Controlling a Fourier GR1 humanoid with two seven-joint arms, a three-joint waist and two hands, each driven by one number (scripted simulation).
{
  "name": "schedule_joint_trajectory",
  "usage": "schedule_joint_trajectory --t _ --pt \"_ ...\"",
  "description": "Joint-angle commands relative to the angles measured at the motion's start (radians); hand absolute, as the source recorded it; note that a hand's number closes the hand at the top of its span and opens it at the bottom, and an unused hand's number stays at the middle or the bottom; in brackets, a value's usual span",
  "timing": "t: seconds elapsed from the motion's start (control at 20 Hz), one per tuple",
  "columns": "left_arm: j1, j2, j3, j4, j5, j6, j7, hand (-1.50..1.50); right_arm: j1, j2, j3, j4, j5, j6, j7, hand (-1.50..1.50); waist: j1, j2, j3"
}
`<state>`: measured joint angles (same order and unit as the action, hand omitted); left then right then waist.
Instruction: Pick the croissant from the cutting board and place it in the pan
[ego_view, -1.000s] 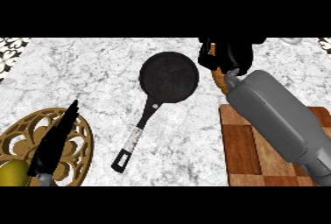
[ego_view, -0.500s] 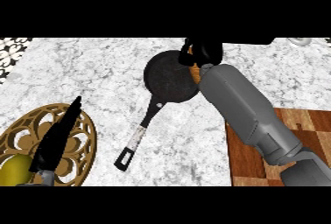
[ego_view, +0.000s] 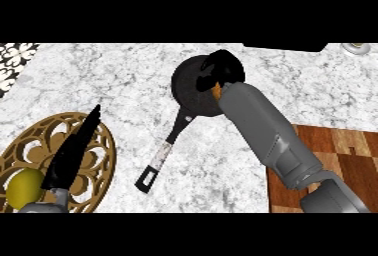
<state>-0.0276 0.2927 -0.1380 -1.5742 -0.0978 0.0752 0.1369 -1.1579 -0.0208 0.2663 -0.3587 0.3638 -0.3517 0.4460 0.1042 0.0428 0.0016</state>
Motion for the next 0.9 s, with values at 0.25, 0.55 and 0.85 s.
schedule_joint_trajectory --t 0.25,0.55,0.85 --pt "-0.005 -0.002 -0.003 0.019 -0.012 -0.003 -0.007 0.0 0.021 0.02 -0.184 -0.005 -0.175 -0.173 -0.245 -1.5 0.005 0.004 0.001" --pt "-0.015 -0.006 0.007 0.0 0.0 -0.005 0.027 0.0 -0.016 0.021 -0.288 -0.008 -0.225 -0.393 -0.345 -1.5 -0.009 -0.004 0.0" --pt "0.016 -0.017 0.027 0.012 0.001 0.013 0.007 0.0 0.041 0.003 -0.401 0.015 -0.288 -0.516 -0.468 -1.5 -0.04 -0.015 -0.001"
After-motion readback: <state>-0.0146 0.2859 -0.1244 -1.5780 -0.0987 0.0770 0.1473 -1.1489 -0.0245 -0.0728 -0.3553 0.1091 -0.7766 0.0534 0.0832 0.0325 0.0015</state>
